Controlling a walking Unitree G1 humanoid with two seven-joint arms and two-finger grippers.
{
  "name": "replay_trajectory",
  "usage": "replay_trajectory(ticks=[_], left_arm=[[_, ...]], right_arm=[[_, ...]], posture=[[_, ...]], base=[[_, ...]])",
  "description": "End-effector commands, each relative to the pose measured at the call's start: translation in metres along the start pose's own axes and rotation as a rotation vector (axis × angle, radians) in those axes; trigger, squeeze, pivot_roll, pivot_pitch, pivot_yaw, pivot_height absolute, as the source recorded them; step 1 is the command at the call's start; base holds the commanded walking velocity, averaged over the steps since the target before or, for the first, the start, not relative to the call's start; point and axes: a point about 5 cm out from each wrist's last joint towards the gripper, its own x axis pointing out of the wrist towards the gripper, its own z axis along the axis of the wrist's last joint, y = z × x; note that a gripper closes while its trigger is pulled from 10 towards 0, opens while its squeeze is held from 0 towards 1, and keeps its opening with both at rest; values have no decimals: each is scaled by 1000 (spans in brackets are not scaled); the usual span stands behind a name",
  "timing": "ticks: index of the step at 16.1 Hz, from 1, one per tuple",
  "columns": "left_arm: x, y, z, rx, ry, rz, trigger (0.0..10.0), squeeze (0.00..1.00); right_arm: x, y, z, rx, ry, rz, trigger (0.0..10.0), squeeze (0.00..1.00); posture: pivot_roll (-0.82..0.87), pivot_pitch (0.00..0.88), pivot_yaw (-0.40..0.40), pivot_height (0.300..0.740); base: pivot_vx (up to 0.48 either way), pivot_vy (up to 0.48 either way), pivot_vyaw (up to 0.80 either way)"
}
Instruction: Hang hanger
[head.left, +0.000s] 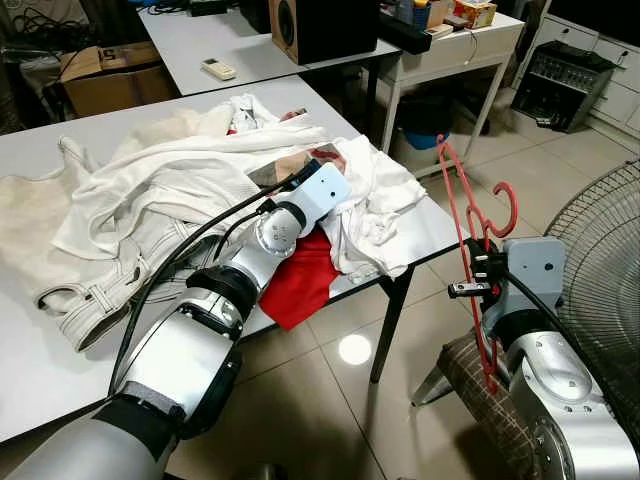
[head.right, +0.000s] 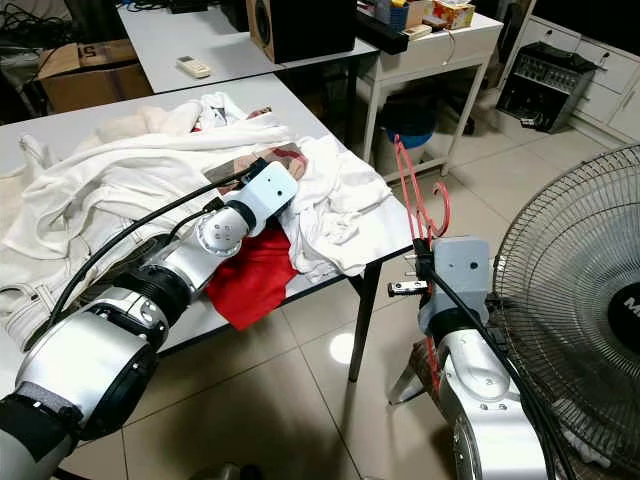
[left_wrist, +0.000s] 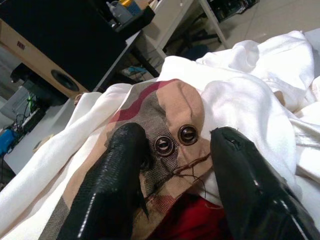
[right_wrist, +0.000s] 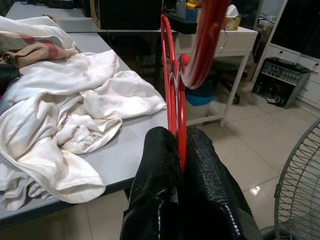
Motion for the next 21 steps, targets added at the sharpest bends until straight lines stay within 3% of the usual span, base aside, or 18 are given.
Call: replay_trajectory(ticks=[1,17,21], left_arm=[[1,3,3,4,0,9,0,0],[-3,12,-11,-7,61,45,0,0],[-3,16,-10,-26,38,56,0,0]], right_arm=[[-2,-1,3,-5,-7,-14,10000,0],[3,-2,5,-10,-19,-10,10000,0],[4,-2,6,-12,-23,-7,10000,0]], posture=[[-184,24,53,740],[-183,5,45,740],[-179,0,40,740]], base=[[0,0,0],[0,0,0],[0,0,0]])
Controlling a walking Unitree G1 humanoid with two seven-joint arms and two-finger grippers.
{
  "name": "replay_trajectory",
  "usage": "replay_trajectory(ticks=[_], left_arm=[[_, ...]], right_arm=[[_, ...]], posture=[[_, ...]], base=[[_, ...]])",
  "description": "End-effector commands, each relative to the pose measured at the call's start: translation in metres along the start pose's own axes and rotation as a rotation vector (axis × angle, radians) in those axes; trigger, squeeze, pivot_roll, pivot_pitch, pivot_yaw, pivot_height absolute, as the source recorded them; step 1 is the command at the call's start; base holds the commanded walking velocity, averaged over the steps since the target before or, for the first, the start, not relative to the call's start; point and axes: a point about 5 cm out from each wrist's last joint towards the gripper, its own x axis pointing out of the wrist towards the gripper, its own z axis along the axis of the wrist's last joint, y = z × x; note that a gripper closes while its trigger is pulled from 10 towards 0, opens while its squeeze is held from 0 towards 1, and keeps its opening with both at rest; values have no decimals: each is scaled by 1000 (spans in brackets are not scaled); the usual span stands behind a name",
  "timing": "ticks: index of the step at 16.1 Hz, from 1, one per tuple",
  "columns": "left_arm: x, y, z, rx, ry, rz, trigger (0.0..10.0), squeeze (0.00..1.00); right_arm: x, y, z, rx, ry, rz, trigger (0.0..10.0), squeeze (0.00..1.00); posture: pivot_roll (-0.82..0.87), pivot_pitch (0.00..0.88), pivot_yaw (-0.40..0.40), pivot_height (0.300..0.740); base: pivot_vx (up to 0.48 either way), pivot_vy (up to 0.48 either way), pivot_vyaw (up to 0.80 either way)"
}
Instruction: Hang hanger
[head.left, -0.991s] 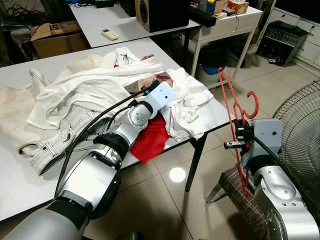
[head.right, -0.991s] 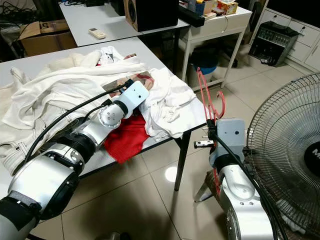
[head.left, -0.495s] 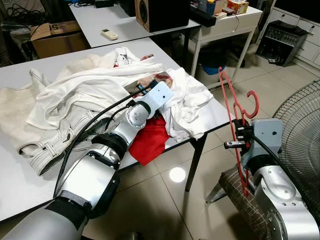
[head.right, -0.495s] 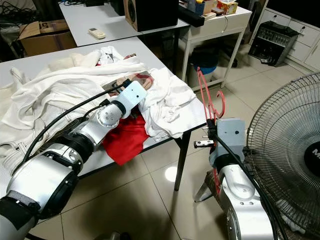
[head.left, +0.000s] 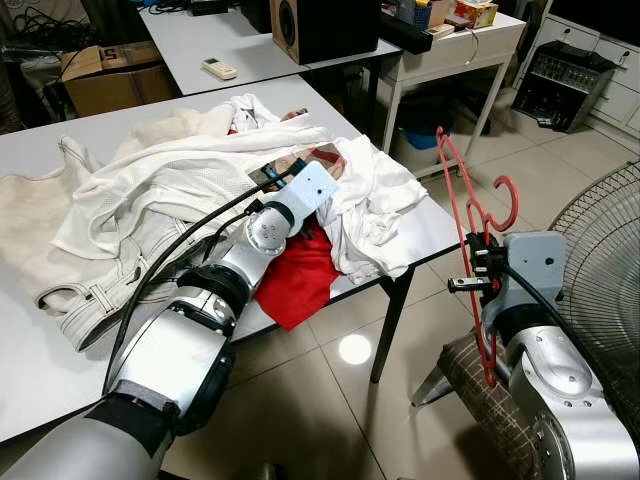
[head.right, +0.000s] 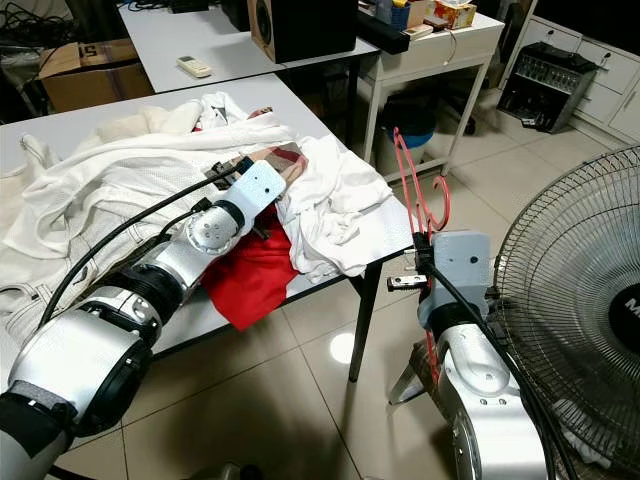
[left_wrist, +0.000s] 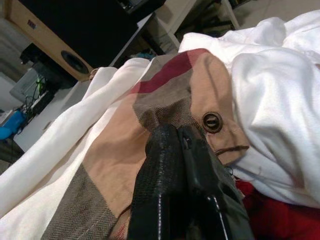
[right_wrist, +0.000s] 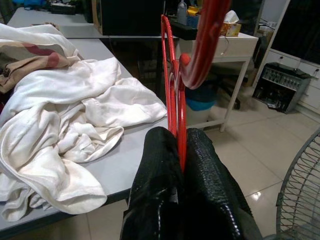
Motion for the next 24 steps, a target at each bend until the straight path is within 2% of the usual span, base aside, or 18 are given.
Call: replay_trajectory(ticks=[1,2,3,4,5,6,8,11,14,15,16,17,18,19,24], left_arm=[[0,5,3,-9,-20,11,0,0],[0,2,9,10,-86,-30,0,0],[-1,1,10,45,-112,-40,0,0],[-3,-1,9,40,-126,-85,10000,0],[-5,0,7,87,-139,-88,10000,545],[-6,1,6,92,-148,-98,10000,1000],[-8,1,1,118,-147,-131,10000,1000],[-9,3,-7,157,-108,-127,10000,1000],[-11,-3,-9,217,-110,-174,10000,1000],[-11,-3,-9,225,-107,-171,10000,1000],[-9,-1,-10,263,-89,-119,10000,1000],[-8,-2,-10,320,-73,-86,10000,824],[-7,-1,-9,333,-71,-74,10000,137],[-6,0,-7,339,-67,-46,10000,0],[-1,-5,-1,361,-40,-20,10000,0]], right_arm=[[2,-2,1,-9,-3,-9,10000,0],[3,-1,2,-9,-6,-6,10000,0],[4,-1,2,-8,-8,-6,10000,0],[4,-1,2,-8,-10,-6,10000,0],[4,-1,2,-6,-10,-6,10000,0],[4,-1,1,-5,-9,-5,10000,0],[3,1,0,-5,-7,1,10000,0],[4,1,0,-5,-7,4,10000,0],[5,2,-1,-3,-8,5,10000,0],[4,2,-1,-3,-8,5,10000,0],[5,2,-1,-1,-8,4,10000,0],[5,3,-1,-2,-8,6,10000,0],[5,3,-1,-2,-8,6,10000,0],[4,3,-1,-3,-7,7,10000,0],[5,2,0,-8,-5,12,10000,0]], posture=[[-179,0,40,740],[-178,0,41,740],[-177,0,42,740],[-177,0,43,740],[-174,0,41,740],[-170,0,40,740],[-166,0,38,740],[-166,0,38,740],[-163,0,40,740],[-163,0,41,740],[-164,0,42,740],[-167,0,42,740],[-168,0,41,740],[-169,0,38,740],[-175,0,30,740]], base=[[0,0,0],[0,0,0],[0,0,0],[0,0,0],[0,0,0],[0,0,0],[0,0,0],[0,0,0],[0,0,0],[0,0,0],[0,0,0],[0,0,0],[0,0,0],[0,0,0],[0,0,0]])
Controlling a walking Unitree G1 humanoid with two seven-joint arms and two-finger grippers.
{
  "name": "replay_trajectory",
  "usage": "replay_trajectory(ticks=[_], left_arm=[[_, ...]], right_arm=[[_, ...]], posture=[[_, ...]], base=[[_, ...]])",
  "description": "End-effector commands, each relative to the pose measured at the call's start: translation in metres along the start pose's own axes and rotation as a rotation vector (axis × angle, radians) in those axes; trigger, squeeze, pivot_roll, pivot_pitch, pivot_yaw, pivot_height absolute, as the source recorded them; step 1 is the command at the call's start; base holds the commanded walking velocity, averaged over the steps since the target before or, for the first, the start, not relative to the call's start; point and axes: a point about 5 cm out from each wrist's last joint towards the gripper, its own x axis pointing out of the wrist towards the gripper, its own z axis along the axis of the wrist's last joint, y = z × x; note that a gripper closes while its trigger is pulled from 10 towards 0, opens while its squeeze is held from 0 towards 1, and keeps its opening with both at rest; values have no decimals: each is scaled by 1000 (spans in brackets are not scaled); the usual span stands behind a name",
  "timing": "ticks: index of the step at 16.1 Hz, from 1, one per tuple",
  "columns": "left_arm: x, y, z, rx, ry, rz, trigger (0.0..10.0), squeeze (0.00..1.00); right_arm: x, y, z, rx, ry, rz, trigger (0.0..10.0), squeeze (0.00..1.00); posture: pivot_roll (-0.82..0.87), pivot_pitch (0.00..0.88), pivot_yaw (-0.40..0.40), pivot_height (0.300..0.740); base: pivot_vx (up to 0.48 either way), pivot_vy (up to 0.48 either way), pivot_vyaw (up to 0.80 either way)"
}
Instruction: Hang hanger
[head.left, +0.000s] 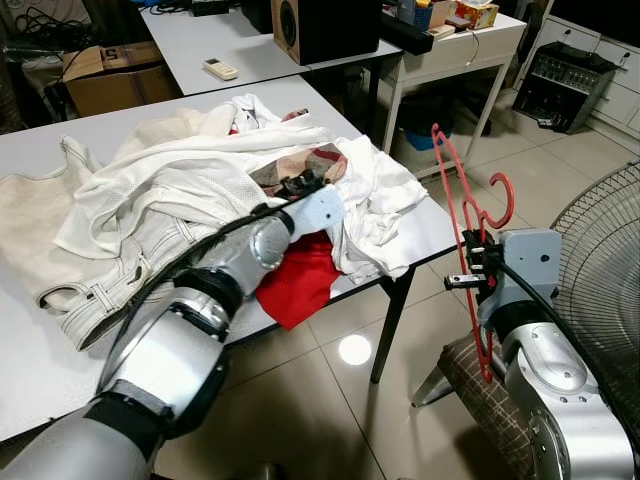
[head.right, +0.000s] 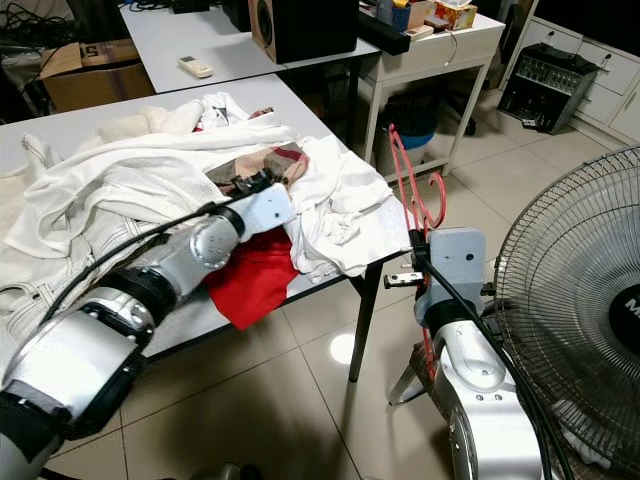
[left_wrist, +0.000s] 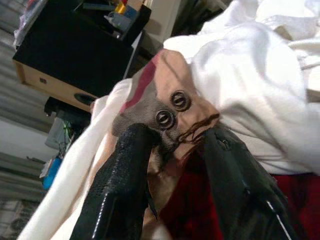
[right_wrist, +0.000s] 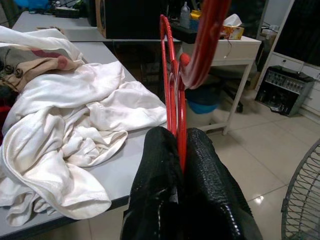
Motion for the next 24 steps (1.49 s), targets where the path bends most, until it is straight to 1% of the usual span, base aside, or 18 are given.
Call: replay_trajectory(ticks=[1,3,4,6,7,15,20,22,24], left_arm=[[2,6,3,15,3,19,10000,0],[3,8,4,5,12,23,10000,0],[3,9,4,-1,16,27,7255,0],[4,12,3,-16,23,38,1176,0],[3,14,2,-22,27,43,0,0],[3,16,1,-63,34,51,0,0],[4,22,2,-112,27,71,0,0],[3,25,0,-183,27,87,0,0],[2,31,1,-293,-5,97,0,0]], right_arm=[[2,-1,0,-9,7,0,10000,0],[1,-1,0,-12,8,-2,10000,0],[0,-1,0,-12,8,-5,10000,0],[0,-2,0,-10,9,-8,10000,0],[0,-1,-1,-10,10,-8,10000,0],[1,0,0,-8,6,-6,10000,0],[1,0,-1,-1,7,-14,10000,0],[1,1,-2,2,8,-16,10000,0],[3,3,-3,8,7,-15,10000,0]], posture=[[-182,0,30,740],[-188,0,36,740],[-190,0,38,740],[-187,0,38,740],[-187,0,39,740],[-184,0,40,740],[-178,0,51,740],[-170,0,53,740],[-161,0,55,740]], base=[[0,0,0],[0,0,0],[0,0,0],[0,0,0],[0,0,0],[0,0,0],[0,0,0],[0,0,0],[0,0,0]])
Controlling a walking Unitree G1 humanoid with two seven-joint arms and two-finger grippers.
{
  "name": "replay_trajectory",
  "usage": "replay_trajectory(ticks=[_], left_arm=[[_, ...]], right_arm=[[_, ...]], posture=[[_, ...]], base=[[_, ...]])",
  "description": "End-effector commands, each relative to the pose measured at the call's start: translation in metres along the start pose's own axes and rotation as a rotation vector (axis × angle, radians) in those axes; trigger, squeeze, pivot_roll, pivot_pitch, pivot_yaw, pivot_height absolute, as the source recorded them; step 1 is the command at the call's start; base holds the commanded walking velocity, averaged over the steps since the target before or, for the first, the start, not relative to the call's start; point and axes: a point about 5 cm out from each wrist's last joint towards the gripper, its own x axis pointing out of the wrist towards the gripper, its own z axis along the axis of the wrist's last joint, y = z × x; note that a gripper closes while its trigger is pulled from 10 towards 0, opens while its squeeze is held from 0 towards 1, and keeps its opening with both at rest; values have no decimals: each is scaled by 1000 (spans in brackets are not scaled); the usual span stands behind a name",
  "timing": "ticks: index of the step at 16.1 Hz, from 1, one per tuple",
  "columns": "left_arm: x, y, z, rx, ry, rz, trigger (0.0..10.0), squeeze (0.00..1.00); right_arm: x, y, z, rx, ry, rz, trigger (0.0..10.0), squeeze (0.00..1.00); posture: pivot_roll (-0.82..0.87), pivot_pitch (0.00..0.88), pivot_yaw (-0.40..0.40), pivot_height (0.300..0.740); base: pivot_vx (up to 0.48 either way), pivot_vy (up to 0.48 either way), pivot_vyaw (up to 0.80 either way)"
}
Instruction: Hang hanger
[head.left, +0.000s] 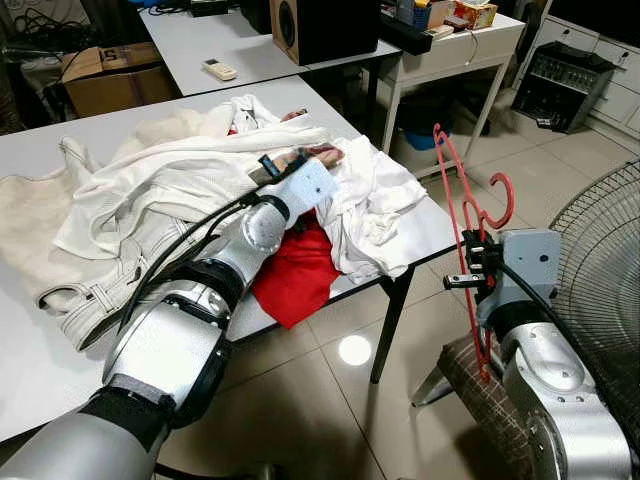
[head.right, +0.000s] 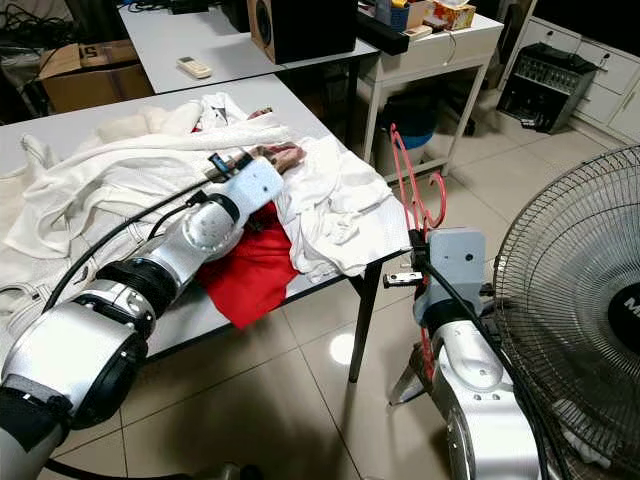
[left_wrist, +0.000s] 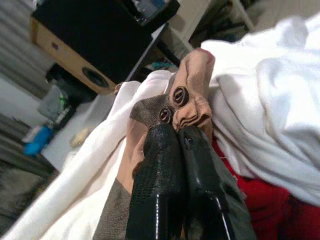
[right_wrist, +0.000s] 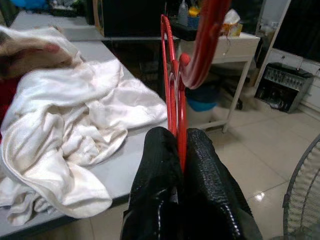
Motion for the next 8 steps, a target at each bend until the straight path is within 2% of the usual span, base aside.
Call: replay_trajectory(ticks=[1,2,3,4,7,8], left_arm=[[1,11,9,-94,-65,-12,0,0],[1,13,12,-147,-95,-33,0,0],[0,23,20,-287,-178,-85,0,0],[-1,38,26,-345,-237,-102,0,0],[-8,78,40,-416,-358,-115,0,0],[-19,108,50,-445,-461,-136,0,0]], right_arm=[[2,2,2,-4,-13,-5,10000,0],[3,3,2,-2,-15,-5,10000,0],[3,3,2,3,-18,-6,10000,0],[4,4,2,6,-19,-5,10000,0],[8,8,1,12,-21,15,10000,0],[10,10,1,15,-23,22,10000,0]], posture=[[-157,0,58,740],[-156,0,60,740],[-148,0,60,740],[-130,0,53,740],[-110,0,42,740],[-110,0,42,740]], base=[[0,0,0],[0,0,0],[0,0,0],[0,0,0],[0,0,0],[0,0,0]])
